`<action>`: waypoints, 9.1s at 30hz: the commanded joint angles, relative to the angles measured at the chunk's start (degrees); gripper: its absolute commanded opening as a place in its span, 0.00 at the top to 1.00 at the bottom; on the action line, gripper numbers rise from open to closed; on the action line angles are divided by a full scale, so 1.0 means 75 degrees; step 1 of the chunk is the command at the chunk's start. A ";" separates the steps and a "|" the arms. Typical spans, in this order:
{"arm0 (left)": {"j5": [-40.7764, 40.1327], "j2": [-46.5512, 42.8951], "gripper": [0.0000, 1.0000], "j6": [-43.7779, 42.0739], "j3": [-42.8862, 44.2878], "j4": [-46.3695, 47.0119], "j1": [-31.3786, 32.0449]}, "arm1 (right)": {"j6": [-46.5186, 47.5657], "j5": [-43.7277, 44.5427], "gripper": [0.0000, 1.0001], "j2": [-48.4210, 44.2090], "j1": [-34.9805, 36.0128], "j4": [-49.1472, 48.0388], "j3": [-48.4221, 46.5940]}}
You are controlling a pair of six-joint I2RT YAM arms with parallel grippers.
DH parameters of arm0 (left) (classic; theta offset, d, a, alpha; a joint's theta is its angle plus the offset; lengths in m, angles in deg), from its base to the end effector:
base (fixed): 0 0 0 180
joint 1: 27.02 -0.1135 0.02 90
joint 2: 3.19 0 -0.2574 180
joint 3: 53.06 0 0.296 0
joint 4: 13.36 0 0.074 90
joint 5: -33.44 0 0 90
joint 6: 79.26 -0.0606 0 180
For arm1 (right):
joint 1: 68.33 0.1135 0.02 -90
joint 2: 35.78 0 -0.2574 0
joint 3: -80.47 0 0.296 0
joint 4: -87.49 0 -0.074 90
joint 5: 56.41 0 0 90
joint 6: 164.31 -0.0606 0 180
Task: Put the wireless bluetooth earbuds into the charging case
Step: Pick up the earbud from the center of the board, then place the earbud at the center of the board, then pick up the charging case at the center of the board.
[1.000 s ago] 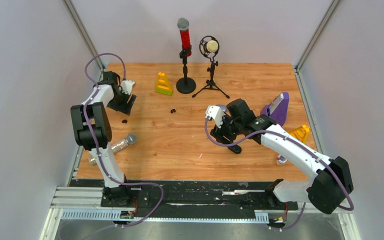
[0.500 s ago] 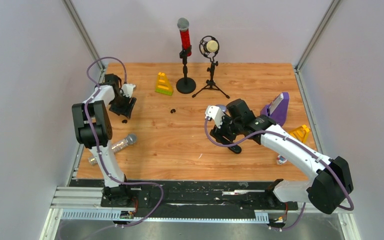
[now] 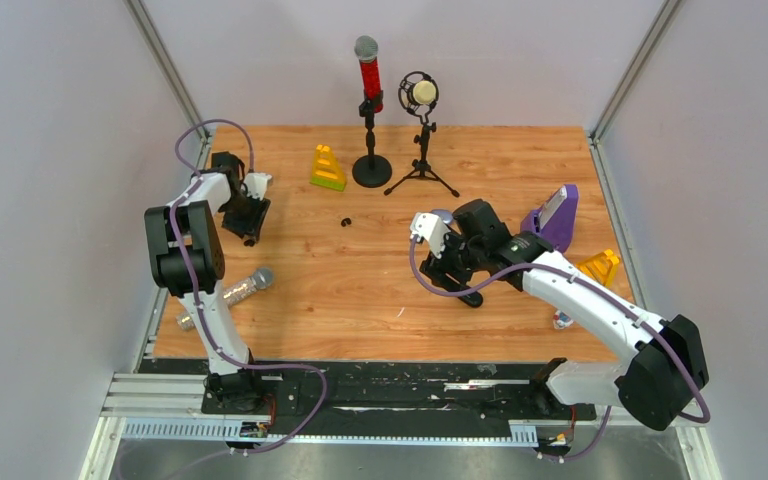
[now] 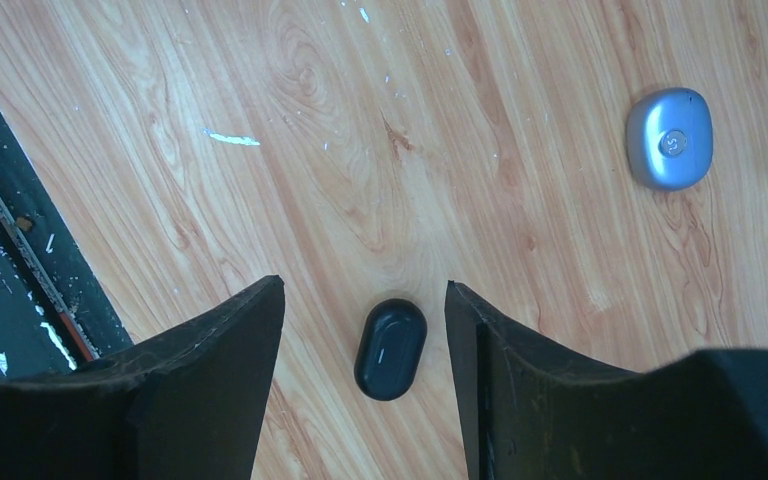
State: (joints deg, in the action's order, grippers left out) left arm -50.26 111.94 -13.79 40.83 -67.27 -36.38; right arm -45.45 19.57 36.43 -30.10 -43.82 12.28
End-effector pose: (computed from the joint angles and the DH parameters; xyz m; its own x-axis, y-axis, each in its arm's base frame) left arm 0.4348 0.0649 0.1096 -0.9232 0.2661 -0.2772 0.2741 0.9616 0.0099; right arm 0.2400 0.2077 0.2322 -0.2019 -0.7552 -0.6236 -0.9284 0.3503 -0.1236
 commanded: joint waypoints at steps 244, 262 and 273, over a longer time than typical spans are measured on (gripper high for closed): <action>0.6069 -0.3569 0.83 0.4345 -0.1267 0.3087 0.5104 | 0.1612 0.3462 0.49 -0.0101 0.2239 -0.5994 0.1029; 0.6794 -0.4141 0.86 0.0016 -0.0281 -0.0569 0.4670 | 0.0610 -0.2225 0.00 -0.1721 0.0639 -0.1616 -0.0250; 0.6763 -0.5610 0.85 0.0184 -0.1280 0.0246 0.4671 | -0.1249 -0.4971 0.15 -0.0634 -0.0657 -0.1584 -0.1339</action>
State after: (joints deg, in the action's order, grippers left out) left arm -1.14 71.72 -10.65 32.30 -67.65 -1.50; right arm -46.48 -4.99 27.14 -30.75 -54.92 8.50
